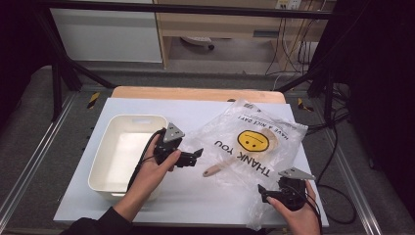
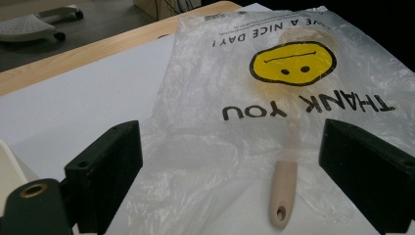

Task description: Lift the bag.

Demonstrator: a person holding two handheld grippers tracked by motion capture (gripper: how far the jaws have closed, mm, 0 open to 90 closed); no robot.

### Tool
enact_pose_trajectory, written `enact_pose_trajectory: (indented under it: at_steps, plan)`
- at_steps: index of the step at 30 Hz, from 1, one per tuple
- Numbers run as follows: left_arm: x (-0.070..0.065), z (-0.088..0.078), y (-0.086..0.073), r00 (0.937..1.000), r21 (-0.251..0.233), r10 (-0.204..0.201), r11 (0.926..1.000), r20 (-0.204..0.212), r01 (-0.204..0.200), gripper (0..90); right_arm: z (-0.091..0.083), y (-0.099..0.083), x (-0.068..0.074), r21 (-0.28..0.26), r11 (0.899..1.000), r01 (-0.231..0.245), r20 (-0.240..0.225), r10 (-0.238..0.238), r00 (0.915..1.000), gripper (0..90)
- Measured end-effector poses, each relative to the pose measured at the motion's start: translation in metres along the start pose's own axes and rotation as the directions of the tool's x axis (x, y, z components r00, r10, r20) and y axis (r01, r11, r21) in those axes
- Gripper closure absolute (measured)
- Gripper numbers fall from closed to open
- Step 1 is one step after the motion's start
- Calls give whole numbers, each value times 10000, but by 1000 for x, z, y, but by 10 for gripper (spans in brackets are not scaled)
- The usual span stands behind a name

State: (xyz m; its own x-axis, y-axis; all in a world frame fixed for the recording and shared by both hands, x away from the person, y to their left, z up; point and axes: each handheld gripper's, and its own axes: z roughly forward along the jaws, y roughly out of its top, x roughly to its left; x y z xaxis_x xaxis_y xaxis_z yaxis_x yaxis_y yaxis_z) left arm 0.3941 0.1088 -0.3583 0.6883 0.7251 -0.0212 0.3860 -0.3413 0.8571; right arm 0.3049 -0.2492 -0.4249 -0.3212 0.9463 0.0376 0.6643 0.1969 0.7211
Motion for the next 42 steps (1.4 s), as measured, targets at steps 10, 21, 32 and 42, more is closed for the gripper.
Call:
enact_pose_trajectory:
  at_steps: [10,21,32,42]
  plan:
    - [0,-1,-1,10000,-45,23,10000,-37,-23,87,8,-16,-5,769,9961,-425,212,410,9989,49]
    - [4,-5,-2,9999,-98,12,10000,-116,-13,87,20,-18,8,1424,9897,146,-163,-124,9998,72]
    - [10,-9,-2,9996,-209,-67,9998,-284,61,87,17,-16,25,1129,9856,1259,-543,-1204,9912,464]
    - [10,-10,1,9994,-327,-94,9994,-335,83,88,18,-12,28,1152,9758,1860,-1017,-1746,9794,760]
